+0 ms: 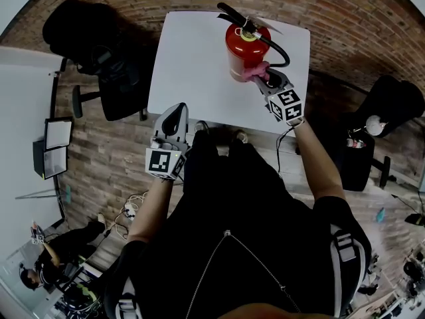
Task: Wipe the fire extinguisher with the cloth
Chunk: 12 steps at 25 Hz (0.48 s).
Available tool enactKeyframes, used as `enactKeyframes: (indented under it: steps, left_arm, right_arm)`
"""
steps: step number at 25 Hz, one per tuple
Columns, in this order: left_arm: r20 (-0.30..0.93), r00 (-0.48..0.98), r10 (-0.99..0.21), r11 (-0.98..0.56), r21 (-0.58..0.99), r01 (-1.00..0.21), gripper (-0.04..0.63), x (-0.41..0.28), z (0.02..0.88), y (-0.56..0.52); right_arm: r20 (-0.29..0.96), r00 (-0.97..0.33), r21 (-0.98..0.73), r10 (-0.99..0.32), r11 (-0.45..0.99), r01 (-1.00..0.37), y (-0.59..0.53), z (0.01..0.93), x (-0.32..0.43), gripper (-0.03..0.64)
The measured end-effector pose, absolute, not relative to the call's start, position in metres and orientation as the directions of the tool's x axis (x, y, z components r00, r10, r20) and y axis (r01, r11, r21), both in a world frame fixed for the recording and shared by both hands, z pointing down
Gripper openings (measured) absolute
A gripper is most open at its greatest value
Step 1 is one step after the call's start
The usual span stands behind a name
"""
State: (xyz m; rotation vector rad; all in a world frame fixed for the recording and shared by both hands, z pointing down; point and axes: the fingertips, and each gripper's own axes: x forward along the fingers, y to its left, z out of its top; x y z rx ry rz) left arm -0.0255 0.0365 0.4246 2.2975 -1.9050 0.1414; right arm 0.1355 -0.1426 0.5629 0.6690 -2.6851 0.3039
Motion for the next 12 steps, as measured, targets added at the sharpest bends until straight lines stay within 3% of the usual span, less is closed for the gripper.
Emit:
enactKeyframes:
  steps: [12]
  left_arm:
    - [0.188,0.194,-0.963,-0.184,0.07,-0.98,0.018,-0.02,0.428,0.04]
  right_arm:
    - [0.396,-0.834,-0.128,-0.385,0.876,-0.465,-0.144,0.602,0.136,0.114]
